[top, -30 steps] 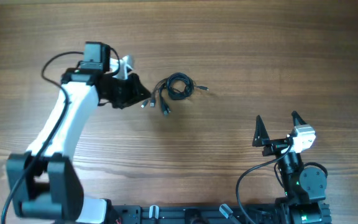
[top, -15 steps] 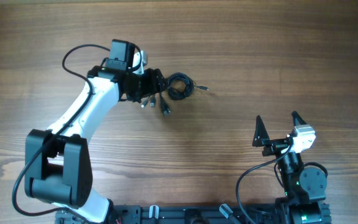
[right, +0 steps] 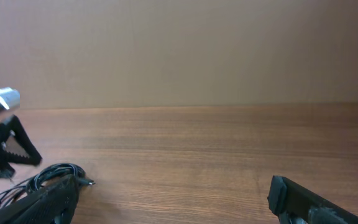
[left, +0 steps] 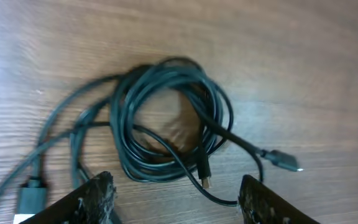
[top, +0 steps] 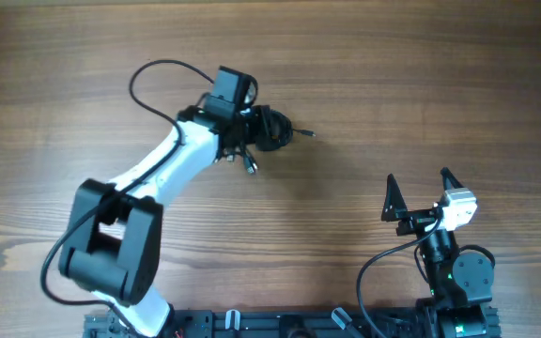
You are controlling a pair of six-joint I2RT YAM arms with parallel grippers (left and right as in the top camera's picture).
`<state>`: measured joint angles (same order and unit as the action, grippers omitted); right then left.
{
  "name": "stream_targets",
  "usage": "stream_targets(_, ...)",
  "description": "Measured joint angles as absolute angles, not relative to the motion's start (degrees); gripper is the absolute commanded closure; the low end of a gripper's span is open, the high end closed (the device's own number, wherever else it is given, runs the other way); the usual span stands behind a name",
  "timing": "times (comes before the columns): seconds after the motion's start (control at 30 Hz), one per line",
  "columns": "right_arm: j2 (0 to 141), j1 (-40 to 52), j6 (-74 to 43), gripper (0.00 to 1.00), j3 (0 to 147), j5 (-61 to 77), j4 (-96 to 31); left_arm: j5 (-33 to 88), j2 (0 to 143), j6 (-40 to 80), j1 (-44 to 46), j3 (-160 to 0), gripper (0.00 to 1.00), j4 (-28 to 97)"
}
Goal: Untangle cables
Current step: 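Reach the left gripper forward to the black cable bundle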
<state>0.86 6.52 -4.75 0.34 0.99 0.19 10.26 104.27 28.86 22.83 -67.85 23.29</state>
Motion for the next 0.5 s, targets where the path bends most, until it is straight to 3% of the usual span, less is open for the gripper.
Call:
stream_targets(0.23, 0.9, 6.5, -4.8, 0.00, 0.3, 1.0, 0.2, 1.9, 106.7, 30.0, 24.7, -67.9, 0.38, 20.9)
stream_targets(0.33, 0.9, 6.5, -4.8, 0.00, 0.3, 1.0, 0.2, -0.2, 107.3, 30.2, 24.7, -67.9, 0.27, 18.7)
stream_targets(0.5, 0.9, 6.5, -4.8, 0.00, 0.3, 1.0, 0.2, -1.1, 109.7, 30.8, 24.7, -67.9, 0.18, 16.6)
